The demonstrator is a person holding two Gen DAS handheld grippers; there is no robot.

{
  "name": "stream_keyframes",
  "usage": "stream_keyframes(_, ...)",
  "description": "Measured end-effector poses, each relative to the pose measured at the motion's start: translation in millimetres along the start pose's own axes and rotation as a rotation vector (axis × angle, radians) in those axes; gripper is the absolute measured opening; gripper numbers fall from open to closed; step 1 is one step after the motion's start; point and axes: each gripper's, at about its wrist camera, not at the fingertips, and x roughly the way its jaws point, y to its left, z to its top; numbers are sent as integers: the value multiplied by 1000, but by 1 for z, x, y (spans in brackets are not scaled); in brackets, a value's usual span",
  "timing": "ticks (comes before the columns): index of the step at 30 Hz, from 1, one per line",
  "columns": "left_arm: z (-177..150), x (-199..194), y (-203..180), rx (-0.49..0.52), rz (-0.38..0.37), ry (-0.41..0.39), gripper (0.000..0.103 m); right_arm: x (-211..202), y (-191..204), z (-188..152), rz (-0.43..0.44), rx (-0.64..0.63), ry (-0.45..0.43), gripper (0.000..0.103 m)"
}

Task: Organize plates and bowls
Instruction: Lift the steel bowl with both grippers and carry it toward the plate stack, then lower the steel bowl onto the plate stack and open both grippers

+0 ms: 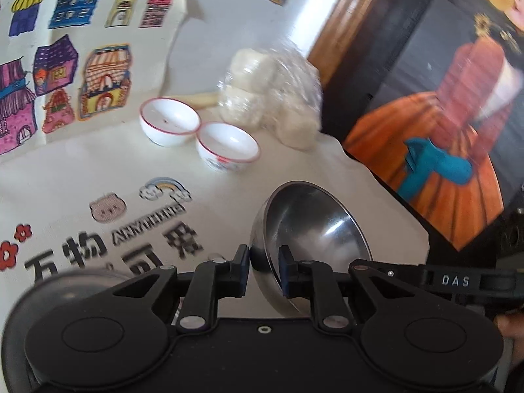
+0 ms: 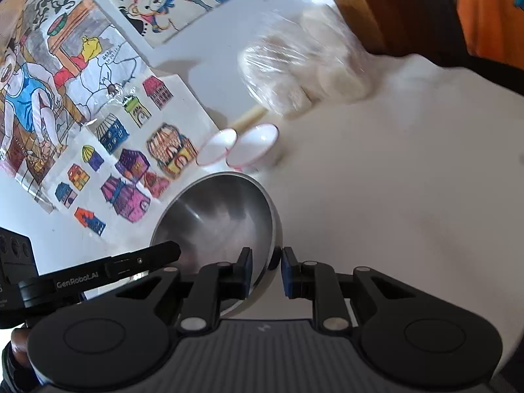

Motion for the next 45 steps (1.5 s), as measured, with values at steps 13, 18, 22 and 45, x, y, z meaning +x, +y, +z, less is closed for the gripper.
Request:
stream_keyframes(13, -41, -33, -2, 25, 16, 100, 20, -29, -3, -44, 39, -41, 119, 23)
stream_keyframes(18, -47, -39, -2, 37, 19, 110, 21, -32, 2, -51, 56, -67, 146, 23)
stream_keyframes(22, -53, -33, 1, 42, 48, 120, 21, -27, 4, -57, 51, -76, 143, 25)
stream_keyframes(45, -27, -54, -34, 256, 156, -93, 95, -37, -3, -52, 78, -156, 10, 82)
